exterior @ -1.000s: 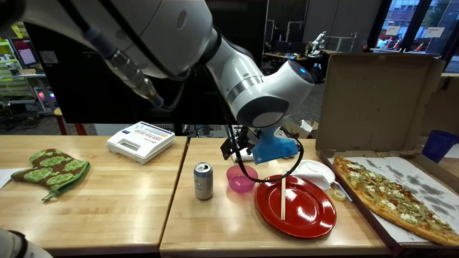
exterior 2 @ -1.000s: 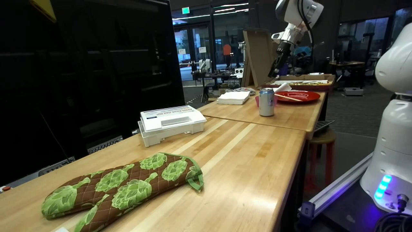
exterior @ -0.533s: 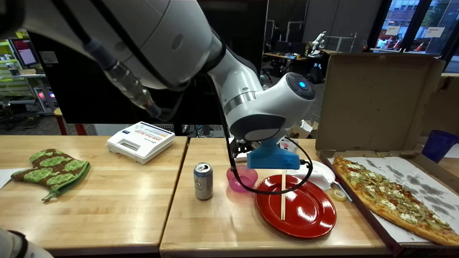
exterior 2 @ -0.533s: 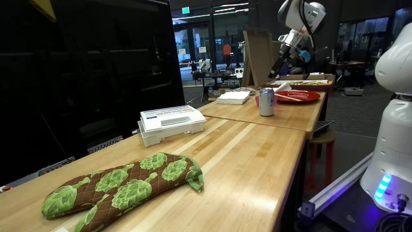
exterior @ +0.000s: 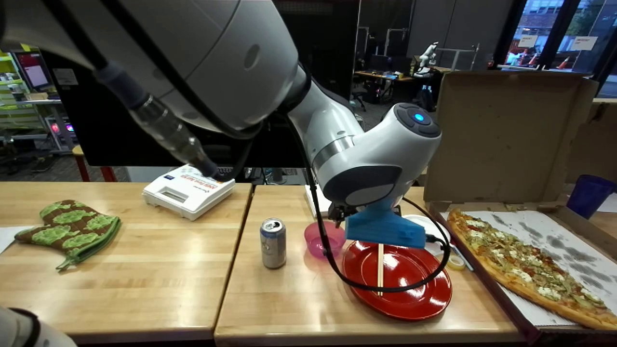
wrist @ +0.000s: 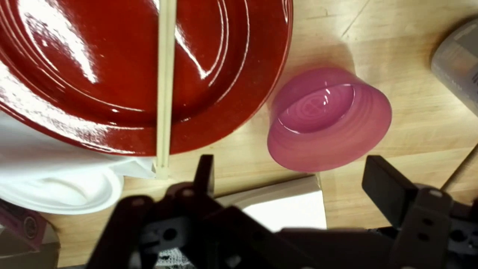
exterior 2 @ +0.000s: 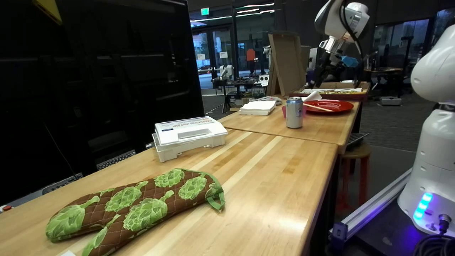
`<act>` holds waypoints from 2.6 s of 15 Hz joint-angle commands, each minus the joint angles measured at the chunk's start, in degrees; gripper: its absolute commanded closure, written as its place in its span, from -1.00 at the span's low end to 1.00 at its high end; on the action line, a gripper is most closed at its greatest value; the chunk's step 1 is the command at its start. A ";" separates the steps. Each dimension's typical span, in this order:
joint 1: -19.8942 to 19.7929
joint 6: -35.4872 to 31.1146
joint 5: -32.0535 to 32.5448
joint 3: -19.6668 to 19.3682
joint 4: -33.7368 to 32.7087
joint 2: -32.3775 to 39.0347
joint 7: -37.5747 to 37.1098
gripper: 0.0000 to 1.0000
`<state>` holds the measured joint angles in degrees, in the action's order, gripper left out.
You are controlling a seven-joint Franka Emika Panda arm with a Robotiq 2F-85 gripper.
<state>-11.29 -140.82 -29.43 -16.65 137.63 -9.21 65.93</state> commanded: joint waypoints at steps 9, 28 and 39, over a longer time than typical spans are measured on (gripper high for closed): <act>-1.47 9.33 11.75 -2.04 -3.43 1.40 -0.63 -1.00; -2.21 8.94 13.08 0.90 -13.88 14.47 -9.60 -1.00; -5.19 7.94 14.15 3.58 -21.40 23.14 -14.26 -1.00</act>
<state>-14.42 -133.22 -15.87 -14.51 118.51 12.12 52.76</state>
